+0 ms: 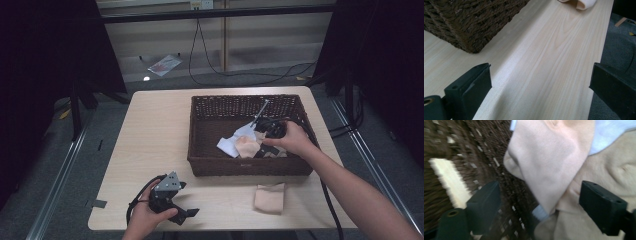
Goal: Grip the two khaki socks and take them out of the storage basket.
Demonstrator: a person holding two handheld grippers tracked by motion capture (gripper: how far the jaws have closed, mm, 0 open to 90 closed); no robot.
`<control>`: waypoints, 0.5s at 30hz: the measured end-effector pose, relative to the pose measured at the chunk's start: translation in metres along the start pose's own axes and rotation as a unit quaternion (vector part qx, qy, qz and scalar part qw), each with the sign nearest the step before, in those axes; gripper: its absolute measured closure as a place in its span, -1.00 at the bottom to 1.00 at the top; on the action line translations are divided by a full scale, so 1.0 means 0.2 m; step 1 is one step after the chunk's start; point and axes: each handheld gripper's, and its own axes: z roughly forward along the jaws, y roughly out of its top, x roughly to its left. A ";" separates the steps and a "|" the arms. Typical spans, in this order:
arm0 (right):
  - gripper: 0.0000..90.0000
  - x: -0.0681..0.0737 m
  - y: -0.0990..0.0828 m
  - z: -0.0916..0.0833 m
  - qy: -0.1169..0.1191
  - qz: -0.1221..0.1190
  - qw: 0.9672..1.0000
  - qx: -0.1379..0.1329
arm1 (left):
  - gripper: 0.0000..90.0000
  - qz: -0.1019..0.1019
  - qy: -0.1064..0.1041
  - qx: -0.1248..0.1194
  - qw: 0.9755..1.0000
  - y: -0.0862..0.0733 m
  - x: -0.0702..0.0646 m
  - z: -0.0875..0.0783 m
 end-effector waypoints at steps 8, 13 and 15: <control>0.88 -0.02 0.01 0.01 0.002 0.006 1.000 -0.023 | -0.93 0.001 0.001 -0.001 1.000 -0.01 0.01 -0.01; 0.92 -0.02 0.00 -0.06 0.014 0.011 0.999 -0.030 | -0.93 0.000 0.004 -0.003 1.000 -0.01 0.00 -0.01; 0.92 -0.01 0.00 -0.10 0.019 0.011 0.999 -0.033 | -0.93 0.000 0.003 -0.003 1.000 -0.01 0.00 -0.01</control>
